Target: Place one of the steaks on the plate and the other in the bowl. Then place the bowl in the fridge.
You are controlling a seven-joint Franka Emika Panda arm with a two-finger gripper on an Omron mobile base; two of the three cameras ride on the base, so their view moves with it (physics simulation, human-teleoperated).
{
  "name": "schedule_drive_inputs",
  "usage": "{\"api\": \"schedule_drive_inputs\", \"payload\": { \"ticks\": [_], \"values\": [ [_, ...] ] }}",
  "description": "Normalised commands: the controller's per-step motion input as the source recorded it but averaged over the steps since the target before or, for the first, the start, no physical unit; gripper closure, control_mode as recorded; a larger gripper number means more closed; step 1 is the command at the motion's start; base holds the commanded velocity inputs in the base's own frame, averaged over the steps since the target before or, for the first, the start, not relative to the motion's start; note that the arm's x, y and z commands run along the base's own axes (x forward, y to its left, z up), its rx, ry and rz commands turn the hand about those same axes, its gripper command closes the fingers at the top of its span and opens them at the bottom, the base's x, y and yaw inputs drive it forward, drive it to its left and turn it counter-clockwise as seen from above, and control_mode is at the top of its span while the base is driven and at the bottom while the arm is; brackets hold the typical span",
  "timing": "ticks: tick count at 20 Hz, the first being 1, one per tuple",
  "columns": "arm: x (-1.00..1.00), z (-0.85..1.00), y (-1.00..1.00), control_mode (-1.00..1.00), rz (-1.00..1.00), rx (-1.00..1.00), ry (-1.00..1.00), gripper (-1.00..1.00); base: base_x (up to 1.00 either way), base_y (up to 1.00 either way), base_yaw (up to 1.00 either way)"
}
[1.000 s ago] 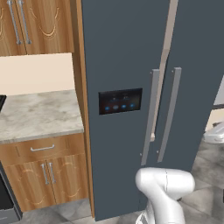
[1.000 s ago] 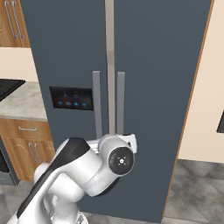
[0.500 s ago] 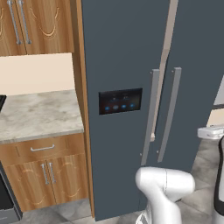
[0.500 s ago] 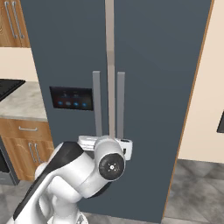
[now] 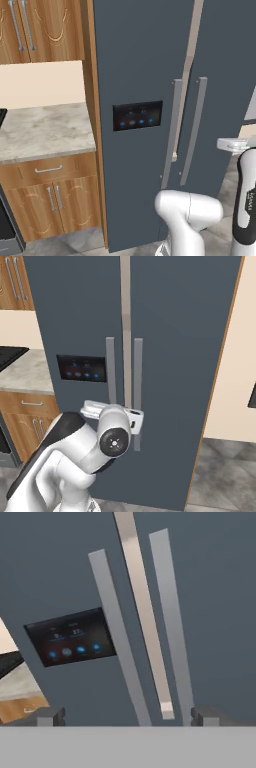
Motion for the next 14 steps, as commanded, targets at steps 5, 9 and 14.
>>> {"api": "schedule_drive_inputs", "payload": {
  "ticks": [5, 9, 14],
  "values": [
    [0.39, -0.06, 0.42, -1.00, -0.06, -0.01, -0.17, -1.00, 0.00, 0.00, 0.00],
    [0.40, -0.30, 0.28, -1.00, -0.04, -0.06, -0.15, -1.00, 0.00, 0.00, 0.00],
    [0.38, -0.46, 0.06, -1.00, -0.04, -0.02, -0.14, -1.00, 0.00, 0.00, 0.00]
  ]
}}
